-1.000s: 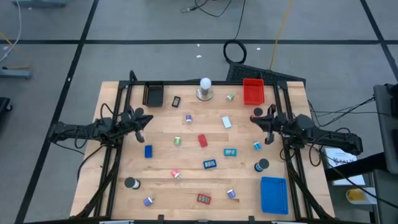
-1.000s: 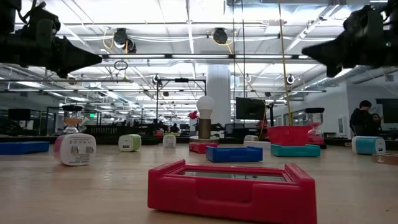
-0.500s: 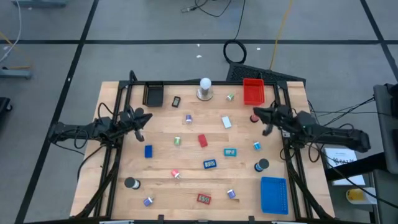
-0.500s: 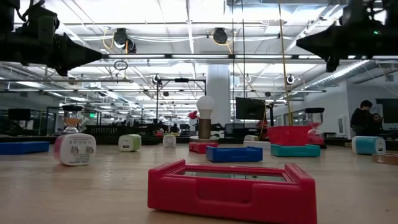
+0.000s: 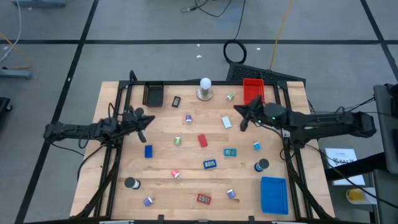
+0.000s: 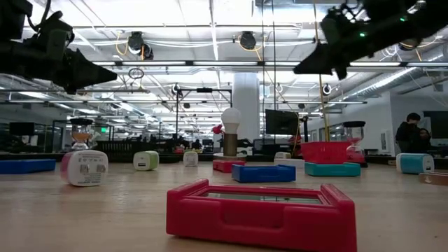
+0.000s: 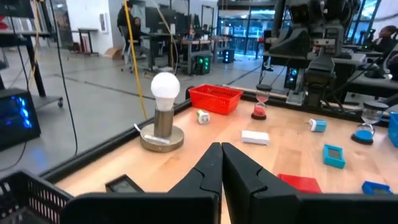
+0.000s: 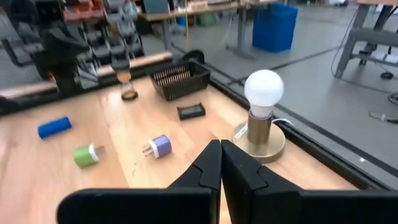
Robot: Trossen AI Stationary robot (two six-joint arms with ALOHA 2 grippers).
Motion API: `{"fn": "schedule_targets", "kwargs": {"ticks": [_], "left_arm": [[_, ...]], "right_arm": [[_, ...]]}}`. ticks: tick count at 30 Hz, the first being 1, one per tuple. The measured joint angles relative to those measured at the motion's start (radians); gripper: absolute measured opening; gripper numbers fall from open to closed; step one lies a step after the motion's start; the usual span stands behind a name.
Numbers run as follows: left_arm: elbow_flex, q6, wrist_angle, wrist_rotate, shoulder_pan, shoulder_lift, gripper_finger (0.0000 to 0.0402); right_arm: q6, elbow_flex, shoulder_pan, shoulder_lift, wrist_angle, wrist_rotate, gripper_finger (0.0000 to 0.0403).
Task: Pick & Place Office items
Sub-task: Put the white digital clock into the red bin
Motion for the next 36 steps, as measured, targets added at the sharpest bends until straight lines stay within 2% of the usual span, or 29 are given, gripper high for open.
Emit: {"fn": "schedule_targets", "kwargs": {"ticks": [4,7,12,15,19,29,32,36], "left_arm": [[0.0,-0.057,0.024,0.008,0.0,0.035,0.0024],[-0.001,-0.055,0.033,0.058,0.0,0.058,0.0032],[-0.001,-0.035,0.101,0.079,0.0,0.094,0.0007],[-0.001,-0.008,0.13,0.11,0.0,0.11,0.0007],[-0.001,0.028,0.141,0.129,0.0,0.13,0.0007],[-0.001,0.113,0.179,0.129,0.0,0.168,0.0012],[-0.001,0.143,0.178,0.128,0.0,0.168,0.0004],[-0.001,0.145,0.192,0.122,0.0,0.168,0.0017]], "right_arm": [[0.004,0.08,0.0,0.105,-0.05,-0.012,0.0],[0.037,0.114,-0.001,0.161,-0.05,-0.056,0.0],[0.091,0.168,-0.002,0.217,-0.073,-0.051,0.0],[0.088,0.216,-0.003,0.243,-0.132,-0.045,0.0],[0.071,0.295,-0.003,0.294,-0.27,0.004,0.0],[0.099,0.432,-0.007,0.435,-0.569,-0.026,0.0],[0.14,0.534,0.0,0.516,-0.762,-0.078,0.0],[0.168,0.679,0.043,0.62,-0.971,-0.04,0.0]]}}
